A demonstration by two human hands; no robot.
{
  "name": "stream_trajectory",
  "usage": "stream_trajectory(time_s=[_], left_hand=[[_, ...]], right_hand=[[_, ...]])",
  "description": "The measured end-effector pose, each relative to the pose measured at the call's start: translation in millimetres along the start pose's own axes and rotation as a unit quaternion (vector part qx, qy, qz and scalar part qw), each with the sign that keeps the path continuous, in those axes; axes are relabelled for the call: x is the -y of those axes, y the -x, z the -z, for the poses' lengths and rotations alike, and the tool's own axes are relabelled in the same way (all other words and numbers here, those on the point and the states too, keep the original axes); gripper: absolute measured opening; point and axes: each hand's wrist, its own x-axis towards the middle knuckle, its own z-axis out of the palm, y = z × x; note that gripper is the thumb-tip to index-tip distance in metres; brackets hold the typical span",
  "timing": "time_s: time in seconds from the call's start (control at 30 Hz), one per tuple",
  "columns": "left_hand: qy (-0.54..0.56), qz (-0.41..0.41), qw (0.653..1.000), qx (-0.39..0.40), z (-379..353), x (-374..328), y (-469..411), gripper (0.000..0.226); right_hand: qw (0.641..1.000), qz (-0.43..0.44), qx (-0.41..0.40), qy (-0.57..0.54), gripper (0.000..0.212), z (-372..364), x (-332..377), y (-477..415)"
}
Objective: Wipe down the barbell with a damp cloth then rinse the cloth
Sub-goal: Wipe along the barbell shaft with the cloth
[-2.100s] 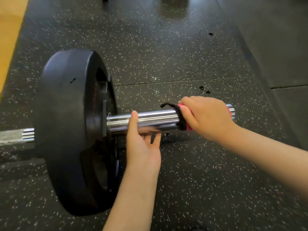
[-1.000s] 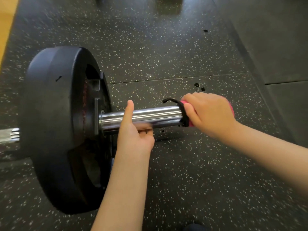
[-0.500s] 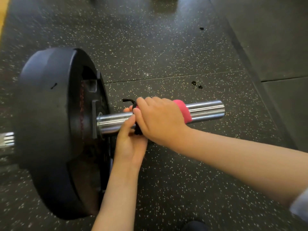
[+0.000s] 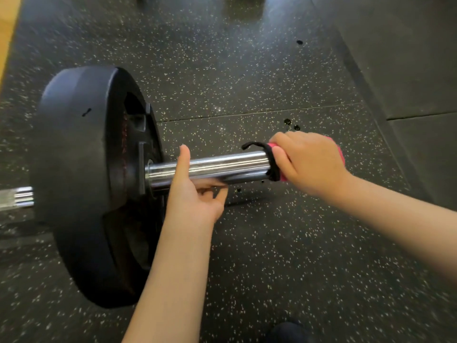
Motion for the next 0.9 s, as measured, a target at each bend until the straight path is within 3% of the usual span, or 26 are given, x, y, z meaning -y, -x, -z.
stream_trajectory(time_s=[0.27, 0.4, 0.5, 0.57, 0.6, 0.7, 0.8, 0.9], left_hand=[[-0.027, -0.017, 0.999, 0.024, 8.0, 6.5, -6.7, 0.027], [-0.044, -0.064, 0.987, 0.139, 21.6, 12.8, -18.7, 0.020], [-0.037, -0.076, 0.962, 0.259, 32.5, 12.9, -32.5, 0.032], [-0.036, -0.057, 0.959, 0.277, 33.8, 13.2, -37.3, 0.060], [-0.028, -0.052, 0.960, 0.274, 33.5, 14.3, -36.5, 0.064], [-0.004, -0.061, 0.977, 0.205, 25.9, 16.2, -24.2, 0.030], [0.028, -0.039, 0.994, 0.102, 13.2, 11.6, -9.2, 0.043], [-0.017, -0.037, 0.999, 0.014, 6.3, 3.3, -3.3, 0.047]], right_hand=[[0.997, -0.047, -0.055, 0.017, 0.044, -5.1, -4.5, 7.6], [0.998, -0.004, -0.052, -0.022, 0.040, -10.5, 40.7, -6.9], [0.996, 0.030, -0.070, -0.034, 0.036, -17.8, 88.6, -25.5], [0.995, 0.035, -0.086, -0.038, 0.036, -19.6, 105.3, -33.6], [0.994, 0.037, -0.090, -0.043, 0.036, -19.5, 107.1, -35.2], [0.993, 0.054, -0.088, -0.048, 0.035, -17.6, 100.0, -34.4], [0.995, 0.065, -0.061, -0.040, 0.036, -12.6, 88.3, -32.5], [0.998, 0.052, -0.035, -0.021, 0.038, -6.5, 66.0, -25.5]])
